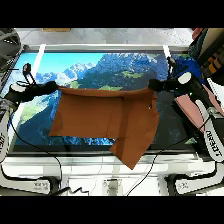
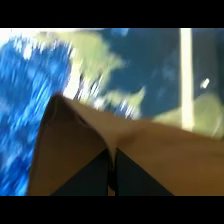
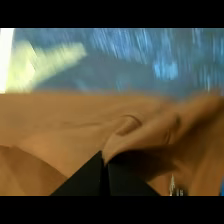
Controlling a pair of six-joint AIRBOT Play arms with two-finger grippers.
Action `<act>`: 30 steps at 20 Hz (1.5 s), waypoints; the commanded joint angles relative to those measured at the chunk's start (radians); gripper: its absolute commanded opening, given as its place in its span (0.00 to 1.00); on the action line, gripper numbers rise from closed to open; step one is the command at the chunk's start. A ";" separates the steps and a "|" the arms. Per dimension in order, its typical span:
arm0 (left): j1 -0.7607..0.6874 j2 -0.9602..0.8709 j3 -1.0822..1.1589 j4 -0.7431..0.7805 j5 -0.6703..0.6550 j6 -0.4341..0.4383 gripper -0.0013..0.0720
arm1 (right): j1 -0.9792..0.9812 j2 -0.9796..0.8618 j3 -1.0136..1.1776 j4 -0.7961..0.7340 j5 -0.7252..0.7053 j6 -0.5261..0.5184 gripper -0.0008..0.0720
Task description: Fold the clothes and pants, and hang the long-sleeved shirts on hangers.
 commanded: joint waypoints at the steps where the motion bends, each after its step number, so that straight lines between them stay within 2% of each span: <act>1: 0.005 -0.002 0.000 0.291 -0.122 -0.096 0.03 | 0.009 0.016 -0.105 -0.061 0.049 0.071 0.02; 3: 0.006 -0.002 0.000 0.384 -0.153 -0.121 0.03 | 0.032 0.026 -0.172 -0.059 0.010 0.074 0.02; 6: 0.005 -0.002 0.000 0.389 -0.145 -0.120 0.04 | 0.069 0.024 -0.216 -0.058 -0.043 0.094 0.03; 7: -0.003 -0.002 0.000 0.389 -0.146 -0.119 0.09 | 0.076 0.025 -0.216 -0.052 -0.058 0.099 0.03; 8: -0.011 -0.002 0.000 0.389 -0.148 -0.112 0.29 | 0.081 0.025 -0.215 -0.037 -0.068 0.099 0.08; 9: -0.019 -0.002 0.000 0.389 -0.154 -0.111 0.73 | 0.081 0.026 -0.212 -0.032 -0.072 0.099 0.44; 10: -0.024 0.000 0.000 0.389 -0.167 -0.113 1.00 | 0.081 0.026 -0.205 -0.033 -0.066 0.099 0.87; 11: -0.026 0.006 0.001 0.389 -0.193 -0.113 0.97 | 0.080 0.026 -0.192 -0.037 -0.055 0.099 0.95; 14: -0.024 0.043 0.003 0.397 -0.298 -0.113 0.97 | 0.067 0.026 -0.079 -0.116 0.058 0.099 0.95; 15: -0.018 0.068 0.003 0.405 -0.329 -0.113 0.97 | 0.053 0.027 -0.022 -0.133 0.121 0.099 0.93; 16: -0.013 0.101 0.003 0.417 -0.359 -0.113 0.90 | 0.035 0.029 0.035 -0.143 0.189 0.099 0.81; 17: -0.006 0.137 0.003 0.435 -0.388 -0.113 0.66 | 0.015 0.038 0.093 -0.158 0.263 0.096 0.57; 18: -0.003 0.180 0.003 0.471 -0.413 -0.112 0.33 | -0.004 0.058 0.135 -0.169 0.315 0.069 0.31; 19: 0.001 0.232 0.003 0.529 -0.428 -0.109 0.05 | -0.023 0.096 0.166 -0.179 0.348 0.020 0.03; 22: 0.003 0.401 0.003 0.691 -0.439 -0.109 0.04 | -0.078 0.272 0.180 -0.195 0.359 -0.050 0.03; 25: 0.018 0.533 0.002 0.725 -0.527 -0.111 0.03 | -0.133 0.439 0.153 -0.211 0.510 -0.080 0.03; 26: 0.021 0.557 0.002 0.725 -0.579 -0.111 0.03 | -0.147 0.509 0.111 -0.212 0.546 -0.101 0.03; 28: 0.021 0.587 -0.004 0.724 -0.669 -0.113 0.03 | -0.166 0.662 -0.024 -0.212 0.532 -0.101 0.03; 30: 0.021 0.606 -0.031 0.724 -0.671 -0.113 0.03 | -0.178 0.824 -0.215 -0.213 0.529 -0.091 0.03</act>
